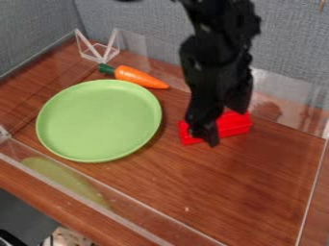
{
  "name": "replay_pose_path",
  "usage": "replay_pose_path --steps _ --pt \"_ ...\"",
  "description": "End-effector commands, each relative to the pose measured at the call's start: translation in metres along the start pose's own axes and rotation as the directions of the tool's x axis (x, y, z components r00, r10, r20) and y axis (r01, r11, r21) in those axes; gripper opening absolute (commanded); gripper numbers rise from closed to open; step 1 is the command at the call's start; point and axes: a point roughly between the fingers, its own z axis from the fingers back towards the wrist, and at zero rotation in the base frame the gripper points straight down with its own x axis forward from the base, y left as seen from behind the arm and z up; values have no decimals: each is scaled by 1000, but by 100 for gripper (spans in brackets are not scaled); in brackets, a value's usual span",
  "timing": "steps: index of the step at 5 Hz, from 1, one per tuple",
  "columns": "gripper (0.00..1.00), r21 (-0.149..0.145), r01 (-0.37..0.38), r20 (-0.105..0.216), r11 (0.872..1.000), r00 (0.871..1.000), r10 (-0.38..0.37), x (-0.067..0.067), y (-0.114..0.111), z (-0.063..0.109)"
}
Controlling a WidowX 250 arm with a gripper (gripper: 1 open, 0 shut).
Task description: Put the carrot on the right side
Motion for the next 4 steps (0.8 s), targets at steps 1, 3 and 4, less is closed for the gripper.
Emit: replay_pose_path --steps 1,3,4 --pt "100 -46 -37 13 998 999 38 -8 -11 -2" --pt "100 -57 -105 36 993 994 107 -14 -23 -11" --pt "100 -57 -115 39 992 992 117 -13 -12 -9"
